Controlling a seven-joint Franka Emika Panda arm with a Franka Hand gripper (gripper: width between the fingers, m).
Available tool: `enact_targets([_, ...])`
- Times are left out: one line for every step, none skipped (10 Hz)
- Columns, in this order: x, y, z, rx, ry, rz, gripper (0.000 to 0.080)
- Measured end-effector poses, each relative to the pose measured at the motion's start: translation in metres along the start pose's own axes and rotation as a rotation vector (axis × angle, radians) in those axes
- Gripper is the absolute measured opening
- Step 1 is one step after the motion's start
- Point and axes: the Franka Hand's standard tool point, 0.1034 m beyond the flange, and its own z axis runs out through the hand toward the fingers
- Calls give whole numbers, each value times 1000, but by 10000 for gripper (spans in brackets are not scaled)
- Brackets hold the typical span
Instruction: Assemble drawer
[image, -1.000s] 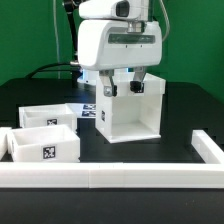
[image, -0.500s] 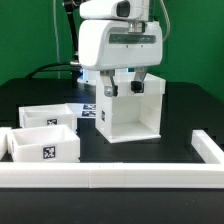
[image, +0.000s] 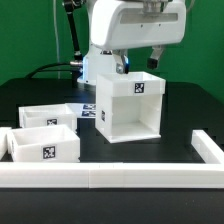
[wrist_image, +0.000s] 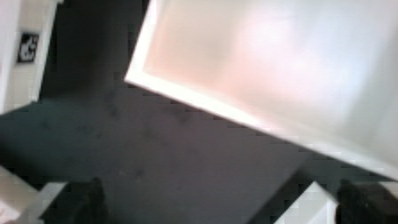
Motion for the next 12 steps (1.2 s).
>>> enact_targets([0,0,1,0,1,-1,650])
enact_targets([0,0,1,1,0,0,650])
enact_targets([0,0,1,1,-1,0,650])
enact_targets([-4,-7,2,8,0,55,650])
enact_targets([-12,-22,4,11,-10,74,650])
enact_targets([-16,-33,6,13,-19,71,650])
enact_targets([-19,-40,8,16,-26,61,650])
enact_targets([-21,-46,13,15,-21,55,650])
enact_targets([-24,-55,20,13,-16,53,650])
enact_targets([-25,-64,27,13,-13,61,650])
enact_targets([-26,-69,32,10,-4,58,650])
enact_targets([-27,-73,36,6,8,55,650])
